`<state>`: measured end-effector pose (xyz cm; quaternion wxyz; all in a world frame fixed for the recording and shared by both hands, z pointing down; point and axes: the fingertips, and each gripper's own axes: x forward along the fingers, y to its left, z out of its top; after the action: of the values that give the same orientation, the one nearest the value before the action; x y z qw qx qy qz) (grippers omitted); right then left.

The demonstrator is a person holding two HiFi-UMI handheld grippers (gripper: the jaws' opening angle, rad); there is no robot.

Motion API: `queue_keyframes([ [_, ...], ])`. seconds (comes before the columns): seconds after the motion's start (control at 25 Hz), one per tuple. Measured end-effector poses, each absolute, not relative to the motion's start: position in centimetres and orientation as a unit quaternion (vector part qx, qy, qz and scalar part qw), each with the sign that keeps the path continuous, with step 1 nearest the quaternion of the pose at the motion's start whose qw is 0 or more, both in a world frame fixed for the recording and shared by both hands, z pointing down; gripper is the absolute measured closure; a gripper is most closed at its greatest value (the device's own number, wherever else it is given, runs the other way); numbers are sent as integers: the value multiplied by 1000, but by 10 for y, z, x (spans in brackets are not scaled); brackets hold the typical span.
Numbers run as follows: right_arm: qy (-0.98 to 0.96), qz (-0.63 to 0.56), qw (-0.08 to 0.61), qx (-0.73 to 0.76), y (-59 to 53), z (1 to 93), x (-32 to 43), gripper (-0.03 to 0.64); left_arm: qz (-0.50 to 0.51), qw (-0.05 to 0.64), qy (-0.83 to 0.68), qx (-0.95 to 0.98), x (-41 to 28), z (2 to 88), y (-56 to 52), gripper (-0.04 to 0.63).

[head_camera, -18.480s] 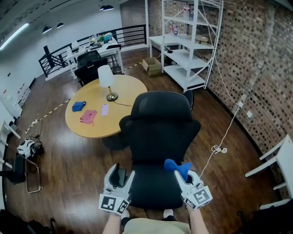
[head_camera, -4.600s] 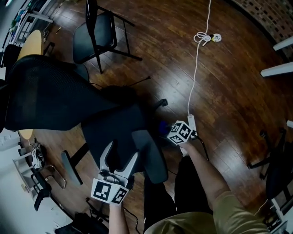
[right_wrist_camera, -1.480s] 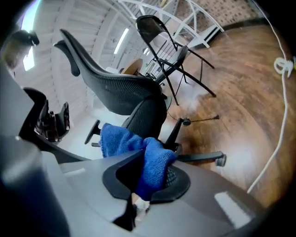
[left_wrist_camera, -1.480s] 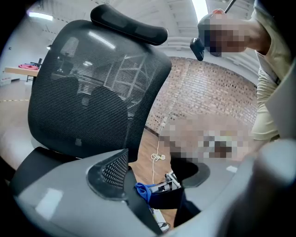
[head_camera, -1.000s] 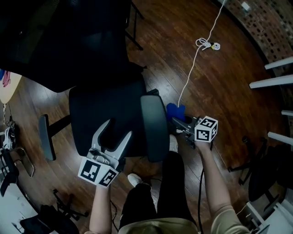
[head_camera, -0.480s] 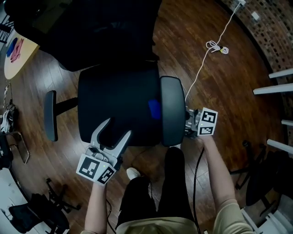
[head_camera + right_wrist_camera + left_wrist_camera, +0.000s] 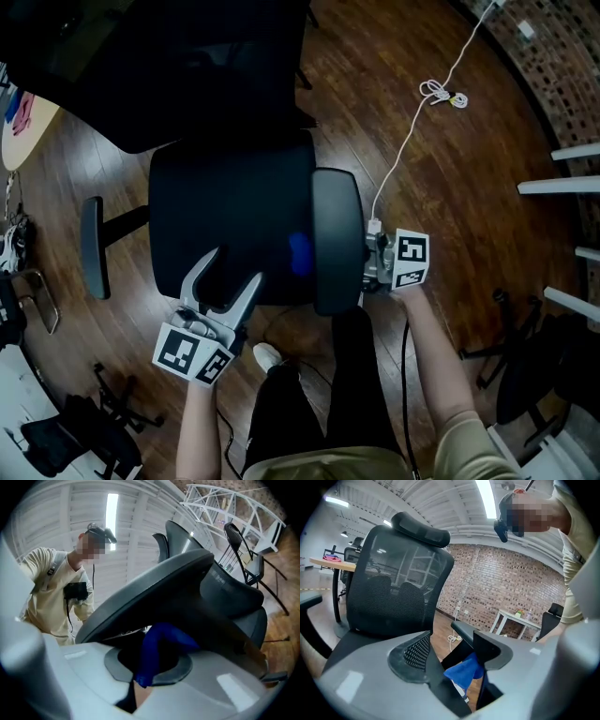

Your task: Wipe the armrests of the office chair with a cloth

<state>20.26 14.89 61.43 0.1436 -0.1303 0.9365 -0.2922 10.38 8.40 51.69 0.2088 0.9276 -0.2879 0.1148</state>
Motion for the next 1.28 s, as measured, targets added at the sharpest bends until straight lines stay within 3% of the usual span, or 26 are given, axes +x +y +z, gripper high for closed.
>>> queue_keyframes([
  [0.28,913,-345,4,-217,118,716,207,600,119,205,-311,920,99,525,79,314],
  [0.56,884,-404,61,-228,96,754,220,600,129,208,-341,908,85,533,74,314],
  [0.84,835,-462,6,-299,102,760,269,600,148,212,-373,891,91,514,68,314],
  [0.92,808,-475,40,-345,123,726,313,600,144,220,-387,883,98,485,76,314],
  [1.04,820,-406,82,-394,119,614,381,600,92,218,-404,883,114,421,70,314],
  [1.28,875,-244,57,-414,97,370,397,600,10,173,-413,894,122,288,55,318],
])
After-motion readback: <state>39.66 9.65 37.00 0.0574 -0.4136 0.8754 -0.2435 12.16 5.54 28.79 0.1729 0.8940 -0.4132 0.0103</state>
